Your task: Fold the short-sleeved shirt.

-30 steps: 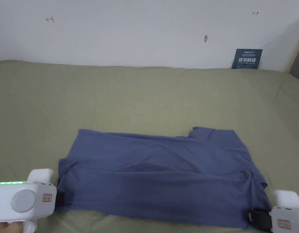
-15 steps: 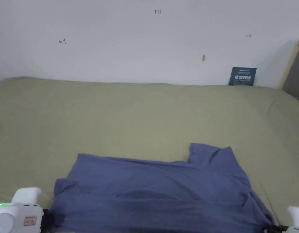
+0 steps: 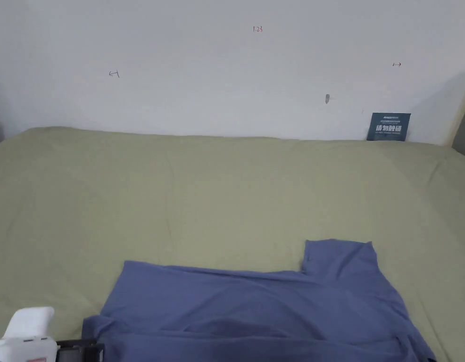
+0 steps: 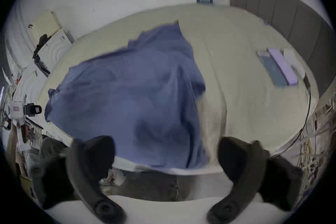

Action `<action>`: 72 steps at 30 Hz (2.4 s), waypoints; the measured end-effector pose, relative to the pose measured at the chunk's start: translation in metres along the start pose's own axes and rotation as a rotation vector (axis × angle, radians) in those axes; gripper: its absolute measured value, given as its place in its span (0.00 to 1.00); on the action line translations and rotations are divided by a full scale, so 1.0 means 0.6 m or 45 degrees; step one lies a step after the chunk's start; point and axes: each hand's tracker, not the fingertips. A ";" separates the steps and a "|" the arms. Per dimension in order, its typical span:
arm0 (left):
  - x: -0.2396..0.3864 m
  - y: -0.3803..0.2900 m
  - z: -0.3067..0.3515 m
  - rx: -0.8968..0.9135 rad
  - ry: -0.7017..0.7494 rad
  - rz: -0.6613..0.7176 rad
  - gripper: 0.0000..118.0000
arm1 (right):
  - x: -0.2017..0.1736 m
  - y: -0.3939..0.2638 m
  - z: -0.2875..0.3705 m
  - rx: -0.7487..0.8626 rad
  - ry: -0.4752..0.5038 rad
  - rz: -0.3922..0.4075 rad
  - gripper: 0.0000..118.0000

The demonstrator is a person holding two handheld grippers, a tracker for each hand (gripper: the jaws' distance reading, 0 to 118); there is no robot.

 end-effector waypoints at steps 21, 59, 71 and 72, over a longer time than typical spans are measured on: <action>0.095 0.251 -0.383 -0.235 0.207 -0.246 1.00 | 0.045 0.209 -0.246 0.007 -0.169 0.020 0.00; 0.000 -0.053 0.038 0.235 -0.127 -0.178 0.02 | 0.016 -0.030 0.064 0.173 0.001 0.045 0.00; -0.008 -0.095 0.022 0.117 -0.074 -0.135 0.98 | 0.026 -0.100 -0.001 -0.020 -0.056 0.026 0.99; -0.007 -0.090 0.029 0.117 -0.050 -0.113 0.98 | 0.025 -0.100 0.019 0.058 -0.068 0.029 0.93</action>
